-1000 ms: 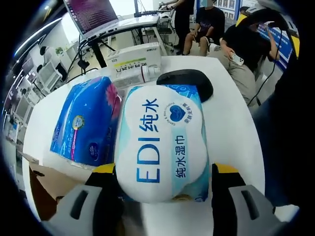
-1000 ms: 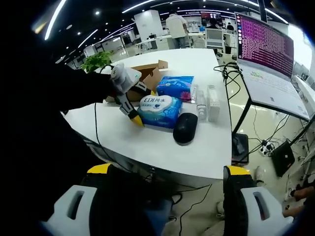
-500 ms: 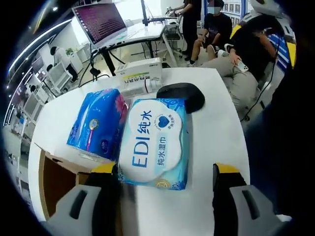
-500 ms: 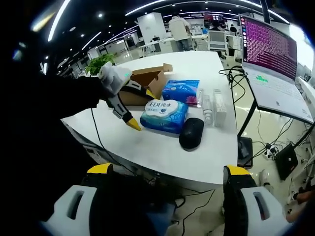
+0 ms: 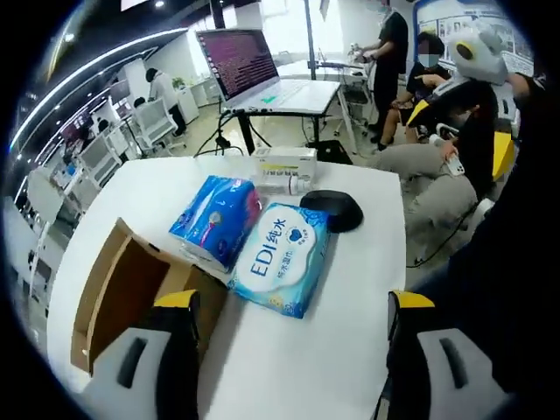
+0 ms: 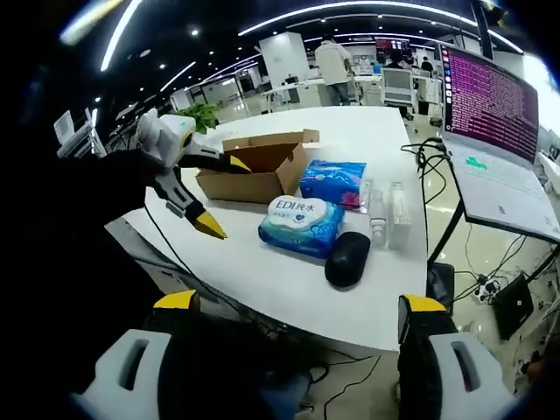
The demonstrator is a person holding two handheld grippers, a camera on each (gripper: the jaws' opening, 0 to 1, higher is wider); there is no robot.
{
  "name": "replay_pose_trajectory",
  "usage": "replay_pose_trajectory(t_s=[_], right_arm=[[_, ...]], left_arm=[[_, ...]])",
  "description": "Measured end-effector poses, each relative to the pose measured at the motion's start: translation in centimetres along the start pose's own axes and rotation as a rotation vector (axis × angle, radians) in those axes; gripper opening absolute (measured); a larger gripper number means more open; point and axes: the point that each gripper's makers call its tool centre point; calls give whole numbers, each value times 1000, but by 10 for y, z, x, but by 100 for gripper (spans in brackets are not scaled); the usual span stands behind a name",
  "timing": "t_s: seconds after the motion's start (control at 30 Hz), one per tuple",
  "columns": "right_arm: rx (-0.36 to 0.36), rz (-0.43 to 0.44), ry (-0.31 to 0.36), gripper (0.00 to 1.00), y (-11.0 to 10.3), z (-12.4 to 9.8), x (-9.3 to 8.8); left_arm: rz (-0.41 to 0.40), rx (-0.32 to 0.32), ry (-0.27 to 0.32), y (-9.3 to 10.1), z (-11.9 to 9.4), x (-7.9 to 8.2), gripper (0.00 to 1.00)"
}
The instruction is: Operate the shoe box by opening the lid, removing the specified soft item, and placing it in the target area until the item is outside and the box remains undamaged.
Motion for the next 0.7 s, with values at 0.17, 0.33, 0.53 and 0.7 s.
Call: replay_pose_trajectory(t_s=[0.17,0.33,0.53,0.7], right_arm=[[16,-19,13,94,-2,-1,7],[40,-55,19,94,-7,1,15],[57,-86,23,94,-15,6,26],[67,-107,17,94,-23,13,36]], left_arm=[[-94,65,52,1,-31,-4,93],[-180,105,80,6,-56,-19,93],[-242,158,91,6,-80,-41,94],[-276,192,100,-1,-98,-56,94]])
Point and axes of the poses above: the point that each gripper's makers call its tool centre point, and the gripper's own axes: z roughly forward along the fingers, y roughly to its right, x roughly out of its top, and after that the axes turned 8 degrees about -x, right-handed
